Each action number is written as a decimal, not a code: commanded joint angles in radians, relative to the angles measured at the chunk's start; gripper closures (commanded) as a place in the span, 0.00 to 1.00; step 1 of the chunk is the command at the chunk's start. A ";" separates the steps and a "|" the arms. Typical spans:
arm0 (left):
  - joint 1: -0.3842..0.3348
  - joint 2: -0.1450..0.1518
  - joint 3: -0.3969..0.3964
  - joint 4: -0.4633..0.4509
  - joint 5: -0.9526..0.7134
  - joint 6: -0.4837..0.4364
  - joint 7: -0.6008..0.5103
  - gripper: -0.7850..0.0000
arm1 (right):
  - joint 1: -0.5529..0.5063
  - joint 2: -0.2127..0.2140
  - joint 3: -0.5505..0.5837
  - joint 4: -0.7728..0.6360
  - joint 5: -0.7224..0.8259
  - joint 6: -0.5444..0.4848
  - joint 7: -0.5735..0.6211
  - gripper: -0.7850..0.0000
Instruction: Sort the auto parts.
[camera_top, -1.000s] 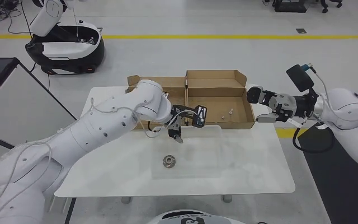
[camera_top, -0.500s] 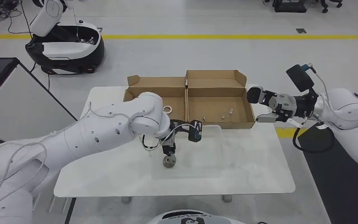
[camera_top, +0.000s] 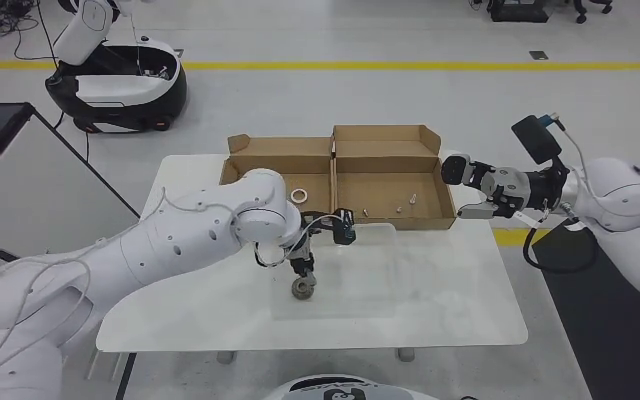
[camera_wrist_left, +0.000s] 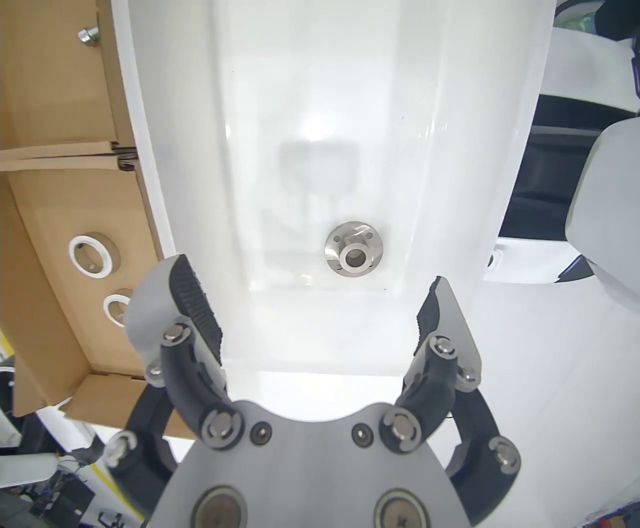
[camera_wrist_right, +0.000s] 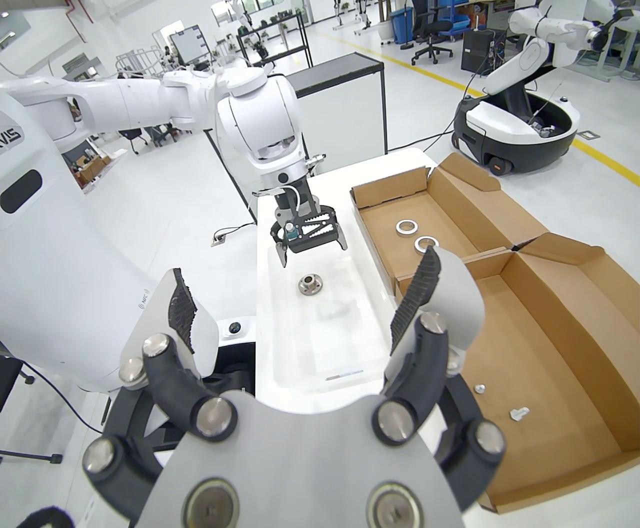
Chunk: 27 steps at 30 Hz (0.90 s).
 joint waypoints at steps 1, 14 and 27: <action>0.008 -0.006 0.004 0.002 -0.004 -0.009 -0.008 0.00 | 0.000 0.000 0.000 0.000 0.000 0.000 0.000 0.00; 0.036 -0.032 0.008 0.055 0.032 -0.071 -0.064 0.07 | 0.000 0.000 0.000 0.000 0.000 0.000 0.000 0.00; 0.093 -0.056 0.008 0.078 0.101 -0.074 -0.061 0.38 | 0.000 0.000 0.000 0.000 0.000 0.000 0.000 0.00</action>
